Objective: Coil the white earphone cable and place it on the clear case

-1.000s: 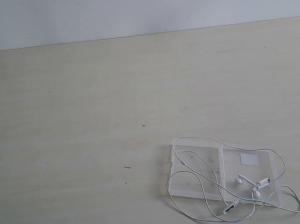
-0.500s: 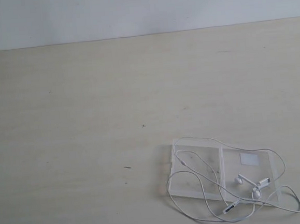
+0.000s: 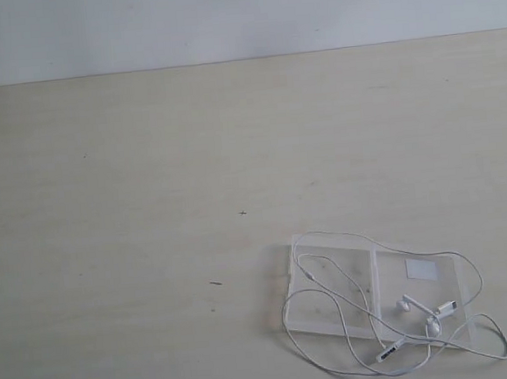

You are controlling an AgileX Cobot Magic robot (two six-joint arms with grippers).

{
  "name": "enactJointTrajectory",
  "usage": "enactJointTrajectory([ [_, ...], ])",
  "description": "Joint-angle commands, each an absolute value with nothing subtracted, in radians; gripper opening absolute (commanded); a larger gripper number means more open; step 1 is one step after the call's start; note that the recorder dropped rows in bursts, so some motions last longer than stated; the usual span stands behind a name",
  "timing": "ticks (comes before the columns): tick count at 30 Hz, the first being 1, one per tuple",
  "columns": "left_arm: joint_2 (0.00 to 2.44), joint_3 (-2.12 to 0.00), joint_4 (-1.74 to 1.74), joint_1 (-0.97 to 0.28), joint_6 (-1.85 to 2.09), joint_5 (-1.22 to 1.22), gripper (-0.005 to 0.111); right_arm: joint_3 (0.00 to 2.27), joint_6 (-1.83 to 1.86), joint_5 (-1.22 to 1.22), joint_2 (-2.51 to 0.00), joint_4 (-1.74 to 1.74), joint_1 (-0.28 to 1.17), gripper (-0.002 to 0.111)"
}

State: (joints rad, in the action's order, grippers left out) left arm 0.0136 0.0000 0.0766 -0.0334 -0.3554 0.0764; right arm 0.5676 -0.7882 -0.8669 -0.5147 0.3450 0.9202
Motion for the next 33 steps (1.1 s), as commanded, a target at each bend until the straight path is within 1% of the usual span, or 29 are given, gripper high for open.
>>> enactJointTrajectory([
  [1, 0.018, 0.0, 0.065, -0.031, -0.348, 0.078, 0.0, 0.564, -0.789, -0.865, -0.513, 0.349, 0.918, 0.0],
  [18, 0.018, 0.0, 0.067, -0.031, -0.348, 0.077, 0.0, 0.564, -0.761, -0.869, -0.49, 0.376, 0.914, 0.0],
  [21, 0.018, 0.0, 0.067, -0.031, -0.348, 0.077, 0.0, 0.564, -0.695, -0.82, -0.461, 0.382, 0.819, 0.0],
  [24, 0.018, 0.0, 0.067, -0.031, -0.348, 0.077, 0.0, 0.539, -0.672, -0.692, -0.415, 0.415, 0.637, 0.0],
  [26, 0.018, 0.0, 0.067, -0.031, -0.348, 0.077, 0.0, 0.477, -0.676, -0.535, -0.373, 0.488, 0.516, 0.0],
  [29, 0.018, 0.0, 0.067, -0.031, -0.348, 0.077, 0.0, 0.346, -0.676, -0.332, -0.303, 0.58, 0.385, 0.0],
  [33, 0.018, 0.0, 0.067, -0.031, -0.348, 0.077, 0.0, 0.188, -0.682, -0.232, -0.205, 0.645, 0.281, 0.0],
])
